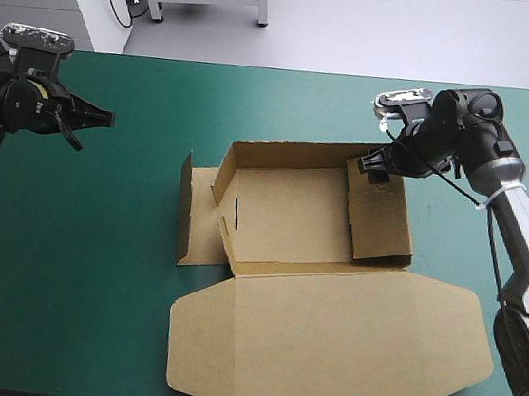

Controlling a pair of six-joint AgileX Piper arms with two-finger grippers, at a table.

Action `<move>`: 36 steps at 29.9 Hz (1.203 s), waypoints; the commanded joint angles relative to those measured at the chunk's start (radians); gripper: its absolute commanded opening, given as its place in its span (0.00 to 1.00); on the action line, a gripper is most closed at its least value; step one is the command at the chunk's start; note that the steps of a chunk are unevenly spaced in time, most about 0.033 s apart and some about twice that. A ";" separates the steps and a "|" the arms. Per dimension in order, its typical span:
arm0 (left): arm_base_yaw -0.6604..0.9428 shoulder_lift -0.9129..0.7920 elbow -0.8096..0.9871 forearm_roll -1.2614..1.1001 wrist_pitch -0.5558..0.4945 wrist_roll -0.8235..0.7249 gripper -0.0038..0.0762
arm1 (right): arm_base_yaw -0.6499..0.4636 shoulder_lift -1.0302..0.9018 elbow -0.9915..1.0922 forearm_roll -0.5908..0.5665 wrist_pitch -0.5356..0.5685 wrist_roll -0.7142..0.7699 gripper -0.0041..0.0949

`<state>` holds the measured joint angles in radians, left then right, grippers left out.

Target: Fold the box

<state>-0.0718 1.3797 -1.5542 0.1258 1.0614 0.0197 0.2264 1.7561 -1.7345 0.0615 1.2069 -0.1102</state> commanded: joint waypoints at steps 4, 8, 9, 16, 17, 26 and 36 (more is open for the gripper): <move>0.001 -0.033 -0.026 -0.004 -0.051 0.000 0.06 | -0.004 -0.048 0.041 0.002 0.044 -0.009 0.77; 0.001 -0.033 -0.026 -0.004 -0.051 0.000 0.06 | -0.004 -0.048 0.112 0.002 0.044 -0.009 0.77; 0.001 -0.033 -0.026 -0.004 -0.051 0.000 0.06 | -0.004 -0.046 0.127 0.002 0.039 -0.009 0.77; 0.001 -0.033 -0.026 -0.004 -0.052 0.000 0.06 | -0.004 -0.041 0.229 0.006 -0.168 -0.007 0.77; 0.001 -0.033 -0.026 -0.004 -0.052 0.000 0.06 | -0.004 -0.034 0.229 0.008 -0.173 -0.005 0.76; 0.001 -0.022 -0.026 -0.025 -0.048 0.000 0.06 | -0.004 0.053 0.229 0.015 -0.152 -0.005 0.33; 0.001 0.036 -0.026 -0.054 -0.031 0.000 0.06 | -0.004 0.048 0.150 0.033 -0.101 -0.035 0.02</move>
<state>-0.0718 1.4311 -1.5542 0.0778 1.0702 0.0197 0.2242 1.8565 -1.5176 0.0806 1.0749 -0.1224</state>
